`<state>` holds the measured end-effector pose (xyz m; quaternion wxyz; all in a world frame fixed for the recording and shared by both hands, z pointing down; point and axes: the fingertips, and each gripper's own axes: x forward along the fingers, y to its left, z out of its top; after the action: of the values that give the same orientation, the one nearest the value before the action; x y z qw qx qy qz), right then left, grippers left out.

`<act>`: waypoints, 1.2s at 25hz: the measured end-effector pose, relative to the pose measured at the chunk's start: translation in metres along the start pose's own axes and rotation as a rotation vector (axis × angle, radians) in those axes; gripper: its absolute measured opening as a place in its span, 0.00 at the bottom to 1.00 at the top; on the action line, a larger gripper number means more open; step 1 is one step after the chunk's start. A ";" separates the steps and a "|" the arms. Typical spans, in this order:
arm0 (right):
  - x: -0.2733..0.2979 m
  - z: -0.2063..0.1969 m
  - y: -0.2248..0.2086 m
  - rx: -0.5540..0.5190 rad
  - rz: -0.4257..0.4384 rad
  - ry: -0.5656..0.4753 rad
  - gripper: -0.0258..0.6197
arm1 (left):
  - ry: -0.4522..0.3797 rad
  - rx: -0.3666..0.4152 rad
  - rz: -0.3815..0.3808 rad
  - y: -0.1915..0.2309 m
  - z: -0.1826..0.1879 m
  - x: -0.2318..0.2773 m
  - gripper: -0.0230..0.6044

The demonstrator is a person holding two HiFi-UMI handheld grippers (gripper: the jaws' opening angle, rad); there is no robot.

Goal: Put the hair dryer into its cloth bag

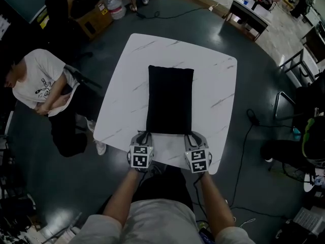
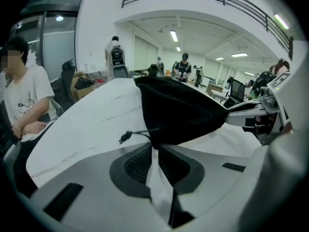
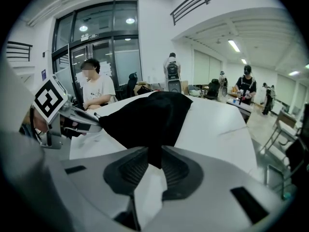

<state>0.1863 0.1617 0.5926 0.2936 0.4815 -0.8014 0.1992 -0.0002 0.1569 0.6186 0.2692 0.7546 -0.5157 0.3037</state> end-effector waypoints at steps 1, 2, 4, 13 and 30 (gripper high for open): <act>-0.003 -0.004 0.002 0.001 -0.003 0.007 0.18 | 0.004 0.003 0.002 0.000 -0.006 -0.004 0.08; -0.006 -0.007 0.005 0.003 -0.006 0.012 0.18 | 0.006 0.008 0.003 0.000 -0.012 -0.008 0.09; -0.014 -0.013 0.011 0.013 -0.015 0.014 0.18 | 0.011 0.008 0.002 0.001 -0.023 -0.017 0.09; -0.088 0.009 0.067 0.030 -0.081 -0.135 0.09 | -0.212 0.066 -0.078 -0.043 0.011 -0.109 0.06; -0.232 0.088 0.101 -0.011 -0.083 -0.441 0.06 | -0.504 0.043 -0.063 -0.128 0.070 -0.227 0.05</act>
<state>0.1564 0.3069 0.3695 0.1218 0.5445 -0.8267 0.0727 0.0686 0.2875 0.3927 0.1254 0.8276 -0.5362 0.1086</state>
